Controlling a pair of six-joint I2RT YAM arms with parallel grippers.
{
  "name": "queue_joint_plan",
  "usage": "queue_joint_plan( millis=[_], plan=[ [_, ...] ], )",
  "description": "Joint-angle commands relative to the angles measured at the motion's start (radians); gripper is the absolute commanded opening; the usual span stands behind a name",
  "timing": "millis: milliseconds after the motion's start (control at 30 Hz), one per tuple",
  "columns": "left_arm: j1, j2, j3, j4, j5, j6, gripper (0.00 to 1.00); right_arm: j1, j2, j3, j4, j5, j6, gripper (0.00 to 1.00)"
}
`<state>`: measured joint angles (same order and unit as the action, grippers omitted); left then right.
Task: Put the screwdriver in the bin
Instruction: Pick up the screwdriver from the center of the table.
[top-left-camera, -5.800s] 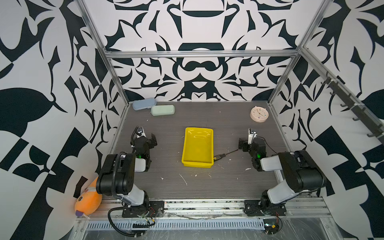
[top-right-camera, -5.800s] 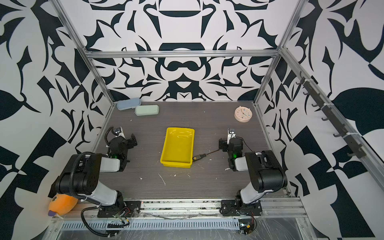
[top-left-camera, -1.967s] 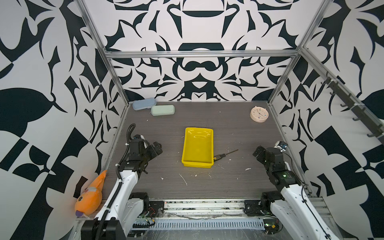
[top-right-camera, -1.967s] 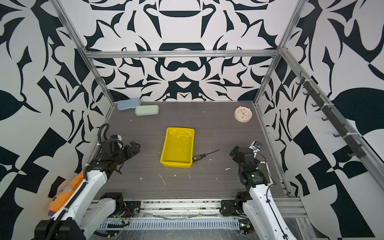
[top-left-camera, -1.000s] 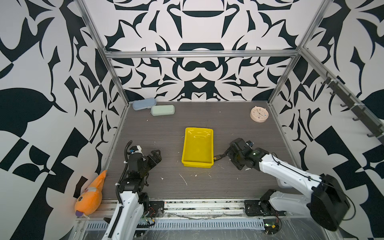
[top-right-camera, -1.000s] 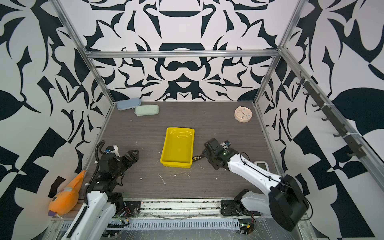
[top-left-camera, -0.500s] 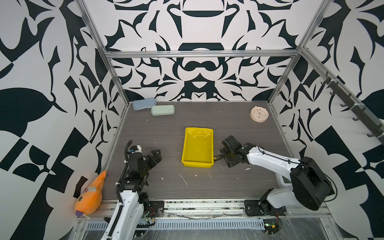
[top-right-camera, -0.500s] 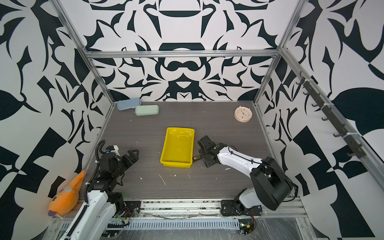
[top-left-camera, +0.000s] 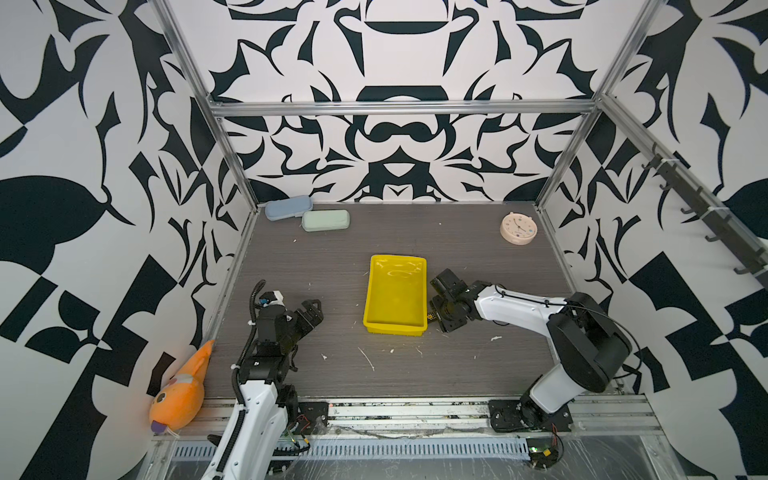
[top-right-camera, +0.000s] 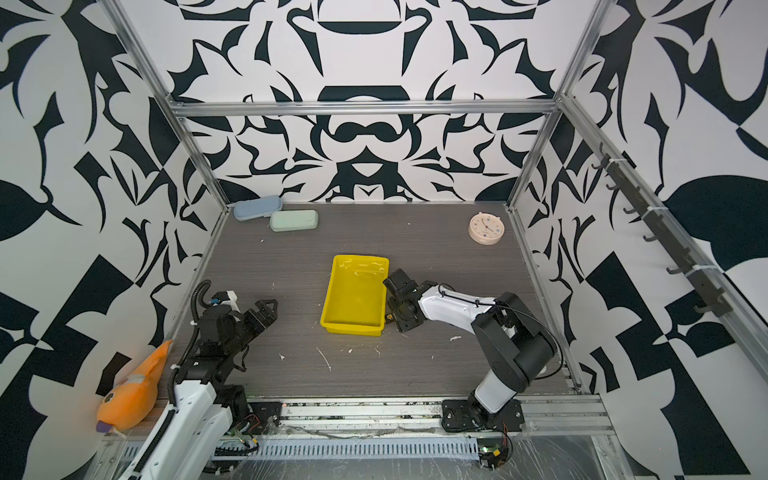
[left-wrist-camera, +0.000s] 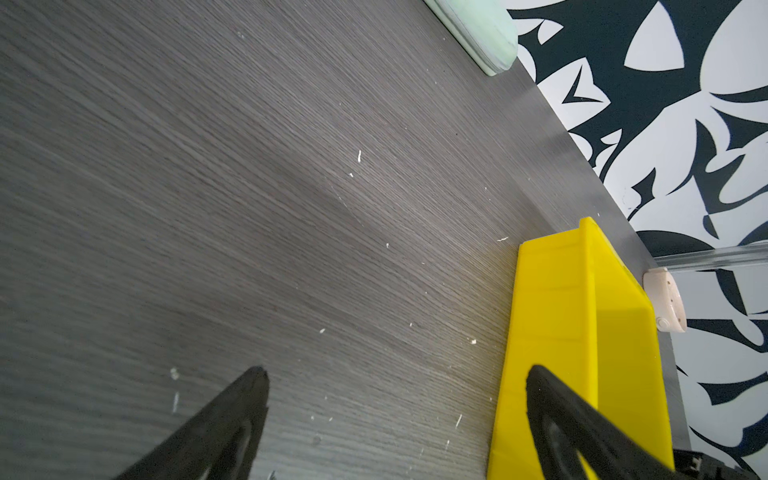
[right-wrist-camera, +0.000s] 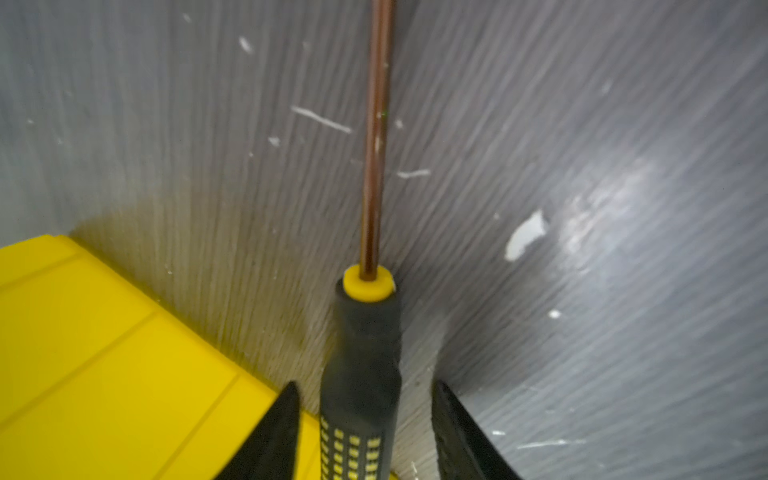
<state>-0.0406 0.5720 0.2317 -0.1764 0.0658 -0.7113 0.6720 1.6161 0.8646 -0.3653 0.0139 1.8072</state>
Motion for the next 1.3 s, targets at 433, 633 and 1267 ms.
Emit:
queue_joint_plan(
  millis=[433, 633, 1267],
  plan=[
    [-0.001, 0.013, 0.026, 0.015, 0.000, -0.020, 0.99, 0.050, -0.201, -0.141, -0.091, 0.048, 0.016, 0.14],
    [-0.001, 0.013, 0.026, 0.018, 0.008, -0.019, 0.99, 0.061, -0.380, -0.087, -0.296, 0.253, -0.095, 0.11],
    [-0.001, 0.020, 0.028, 0.021, 0.017, -0.017, 0.99, 0.311, 0.025, 0.591, -0.460, 0.566, -0.499, 0.06]
  ],
)
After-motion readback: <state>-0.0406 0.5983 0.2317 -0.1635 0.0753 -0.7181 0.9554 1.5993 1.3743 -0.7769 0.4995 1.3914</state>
